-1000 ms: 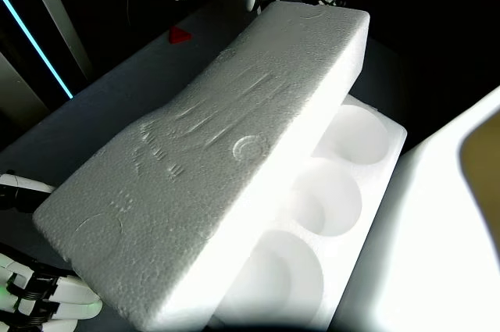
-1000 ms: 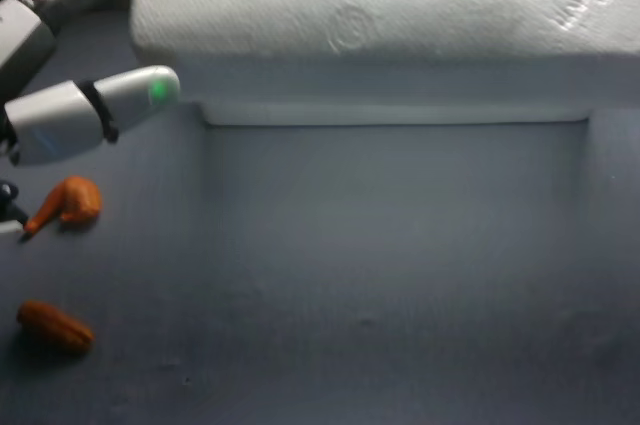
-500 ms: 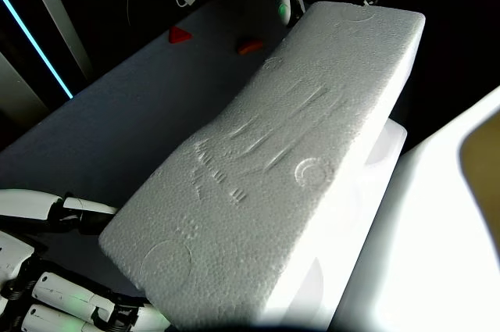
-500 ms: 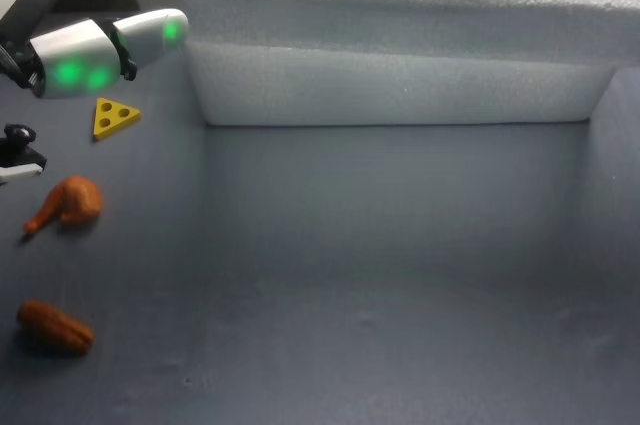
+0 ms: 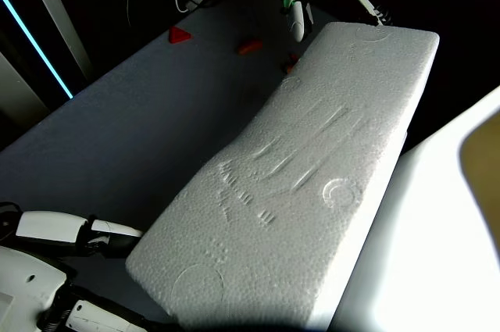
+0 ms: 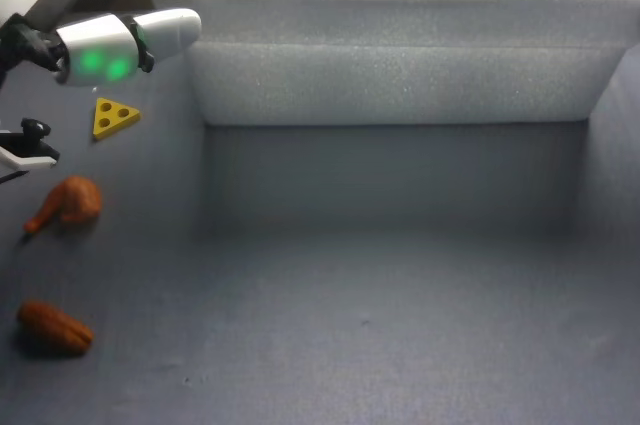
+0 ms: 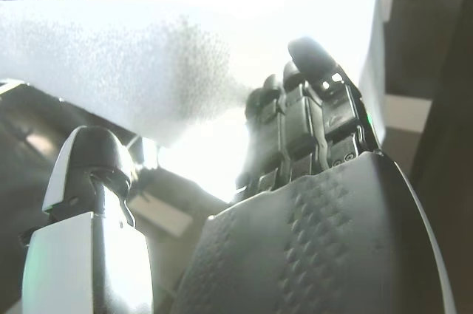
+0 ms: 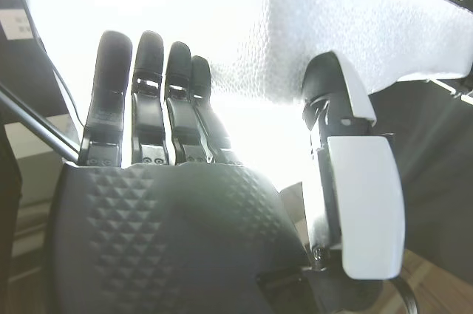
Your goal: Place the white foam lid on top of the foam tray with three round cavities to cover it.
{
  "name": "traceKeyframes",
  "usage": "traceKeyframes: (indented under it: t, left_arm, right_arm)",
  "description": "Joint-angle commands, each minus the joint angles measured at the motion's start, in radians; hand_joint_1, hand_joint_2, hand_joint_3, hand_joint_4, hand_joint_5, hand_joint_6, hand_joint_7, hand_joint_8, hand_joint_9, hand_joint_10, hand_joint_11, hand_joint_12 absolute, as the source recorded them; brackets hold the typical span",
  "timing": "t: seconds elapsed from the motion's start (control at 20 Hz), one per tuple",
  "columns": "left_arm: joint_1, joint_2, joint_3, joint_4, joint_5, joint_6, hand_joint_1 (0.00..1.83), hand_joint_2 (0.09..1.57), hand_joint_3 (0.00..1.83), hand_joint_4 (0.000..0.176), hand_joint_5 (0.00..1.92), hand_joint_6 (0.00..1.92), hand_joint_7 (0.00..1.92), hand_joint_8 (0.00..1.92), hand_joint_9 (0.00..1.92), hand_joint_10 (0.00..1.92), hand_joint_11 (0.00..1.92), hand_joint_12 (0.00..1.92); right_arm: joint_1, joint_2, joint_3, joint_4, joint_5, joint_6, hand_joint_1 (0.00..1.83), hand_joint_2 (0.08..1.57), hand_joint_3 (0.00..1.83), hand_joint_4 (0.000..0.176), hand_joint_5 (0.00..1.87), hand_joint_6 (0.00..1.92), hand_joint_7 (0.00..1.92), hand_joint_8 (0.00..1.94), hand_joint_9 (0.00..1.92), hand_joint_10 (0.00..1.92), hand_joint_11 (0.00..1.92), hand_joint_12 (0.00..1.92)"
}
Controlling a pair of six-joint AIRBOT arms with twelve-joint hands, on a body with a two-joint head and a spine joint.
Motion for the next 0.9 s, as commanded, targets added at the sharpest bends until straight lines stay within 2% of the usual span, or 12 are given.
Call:
traceKeyframes:
  t: [0.0,0.1,0.2,0.25,0.3,0.35,0.4,0.55,0.6,0.7,0.8,0.85]
  left_arm:
    - [-0.027,-0.026,-0.003,0.125,-0.102,-0.015,0.57,1.1,0.0,0.0,0.34,0.0,0.17,0.0,0.11,0.05,0.0,1.26]
    - [-0.044,-0.044,0.017,0.127,-0.078,-0.019,0.54,1.12,0.0,0.0,0.3,0.0,0.12,0.0,0.06,0.02,0.0,1.05]
    - [-0.055,-0.06,0.036,0.125,-0.057,-0.02,0.54,1.14,0.01,0.0,0.27,0.0,0.11,0.0,0.05,0.01,0.0,0.97]
    - [-0.059,-0.069,0.049,0.12,-0.043,-0.02,0.54,1.15,0.0,0.0,0.25,0.0,0.08,0.0,0.02,0.01,0.0,0.88]
    - [-0.062,-0.077,0.061,0.114,-0.03,-0.02,0.49,1.15,0.0,0.0,0.24,0.0,0.05,0.0,0.0,0.0,0.0,0.78]
    - [-0.062,-0.08,0.066,0.109,-0.022,-0.02,0.48,1.15,0.0,0.0,0.23,0.0,0.04,0.0,0.0,0.0,0.0,0.71]
    - [-0.063,-0.086,0.077,0.101,-0.013,-0.021,0.45,1.16,0.0,0.0,0.21,0.0,0.02,0.0,0.0,0.0,0.0,0.76]
    - [-0.064,-0.096,0.095,0.088,0.009,-0.022,0.44,1.16,0.0,0.0,0.19,0.0,0.01,0.0,0.0,0.0,0.0,0.77]
    - [-0.064,-0.096,0.095,0.086,0.011,-0.022,0.43,1.15,0.0,0.0,0.17,0.0,0.01,0.0,0.0,0.0,0.0,0.78]
    - [-0.059,-0.095,0.097,0.078,0.013,-0.022,0.42,1.13,0.0,0.0,0.1,0.0,0.0,0.0,0.0,0.0,0.0,0.77]
    - [-0.057,-0.098,0.105,0.07,0.026,-0.021,0.41,1.11,0.0,0.0,0.03,0.0,0.0,0.0,0.0,0.0,0.0,0.64]
    - [-0.058,-0.101,0.111,0.065,0.034,-0.018,0.41,1.11,0.0,0.0,0.01,0.0,0.0,0.0,0.0,0.0,0.0,0.55]
  right_arm:
    - [0.028,-0.011,-0.005,-0.132,0.095,0.009,0.59,1.22,0.0,0.0,0.0,0.54,0.01,0.7,0.0,0.88,0.0,1.83]
    - [0.054,-0.024,0.016,-0.132,0.062,0.003,0.57,1.22,0.0,0.0,0.0,0.54,0.0,0.56,0.0,0.8,0.0,1.75]
    - [0.069,-0.035,0.035,-0.132,0.035,-0.001,0.55,1.22,0.0,0.0,0.0,0.42,0.0,0.48,0.0,0.72,0.0,1.73]
    - [0.077,-0.043,0.047,-0.131,0.018,-0.001,0.57,1.22,0.0,0.0,0.0,0.53,0.03,0.53,0.0,0.8,0.0,1.79]
    - [0.083,-0.053,0.06,-0.131,0.002,-0.002,0.57,1.22,0.0,0.0,0.0,0.74,0.0,0.6,0.0,0.84,0.0,1.88]
    - [0.086,-0.058,0.066,-0.131,-0.006,-0.002,0.56,1.22,0.0,0.0,0.0,0.83,0.0,0.62,0.0,0.87,0.0,1.91]
    - [0.09,-0.065,0.075,-0.131,-0.017,-0.003,0.55,1.22,0.0,0.0,0.0,0.72,0.0,0.66,0.0,0.93,0.0,1.92]
    - [0.092,-0.067,0.092,-0.115,-0.04,-0.003,0.55,1.21,0.0,0.0,0.0,0.75,0.0,0.67,0.0,0.92,0.0,1.91]
    - [0.092,-0.068,0.094,-0.11,-0.046,-0.003,0.54,1.22,0.0,0.0,0.0,0.62,0.02,0.49,0.0,0.72,0.0,1.68]
    - [0.092,-0.068,0.098,-0.106,-0.06,-0.003,0.54,1.24,0.0,0.0,0.0,0.45,0.02,0.34,0.0,0.49,0.0,1.58]
    - [0.092,-0.071,0.103,-0.101,-0.069,-0.003,0.57,1.24,0.0,0.0,0.0,0.36,0.12,0.2,0.0,0.55,0.0,1.52]
    - [0.092,-0.072,0.106,-0.097,-0.074,-0.003,0.59,1.24,0.0,0.0,0.01,0.27,0.11,0.13,0.0,0.43,0.0,1.4]
